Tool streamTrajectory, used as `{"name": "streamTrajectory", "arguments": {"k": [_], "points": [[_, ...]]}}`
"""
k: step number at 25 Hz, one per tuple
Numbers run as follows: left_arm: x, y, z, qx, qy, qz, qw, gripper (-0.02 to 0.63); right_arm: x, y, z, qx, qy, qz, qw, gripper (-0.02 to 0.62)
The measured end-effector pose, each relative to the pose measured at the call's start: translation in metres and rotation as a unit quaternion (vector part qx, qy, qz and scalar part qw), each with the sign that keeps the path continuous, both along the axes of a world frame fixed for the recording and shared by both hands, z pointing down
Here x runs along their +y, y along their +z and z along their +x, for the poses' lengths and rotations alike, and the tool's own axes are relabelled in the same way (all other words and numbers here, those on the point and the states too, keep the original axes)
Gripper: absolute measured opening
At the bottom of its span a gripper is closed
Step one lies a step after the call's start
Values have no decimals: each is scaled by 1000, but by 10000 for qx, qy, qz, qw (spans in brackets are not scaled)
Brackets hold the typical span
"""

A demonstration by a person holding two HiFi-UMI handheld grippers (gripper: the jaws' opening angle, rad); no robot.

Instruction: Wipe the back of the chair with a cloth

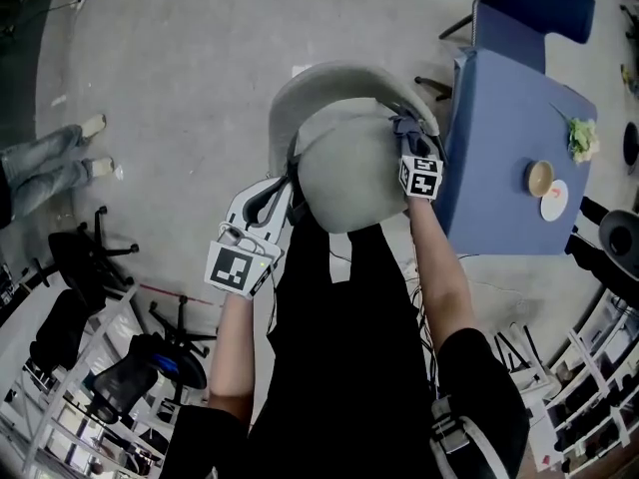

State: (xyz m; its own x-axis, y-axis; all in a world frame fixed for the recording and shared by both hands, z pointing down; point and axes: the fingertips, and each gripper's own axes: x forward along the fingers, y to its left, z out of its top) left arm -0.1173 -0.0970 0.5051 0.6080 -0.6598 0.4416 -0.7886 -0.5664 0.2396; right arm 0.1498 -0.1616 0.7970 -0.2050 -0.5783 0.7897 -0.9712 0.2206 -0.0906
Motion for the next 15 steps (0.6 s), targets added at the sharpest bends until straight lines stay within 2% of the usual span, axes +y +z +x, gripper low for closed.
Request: {"name": "streamTrajectory", "arguments": {"k": [4, 9, 15], "points": [[6, -21, 13, 20, 103, 128, 9999, 28, 16, -34, -1, 63, -417, 121, 9990, 78], [17, -45, 22, -73, 135, 284, 9995, 28, 27, -85, -13, -99, -955, 457, 9943, 78], [48, -78, 19, -184, -24, 475, 9987, 28, 43, -164, -38, -215, -1760, 1048, 9786, 78]]}}
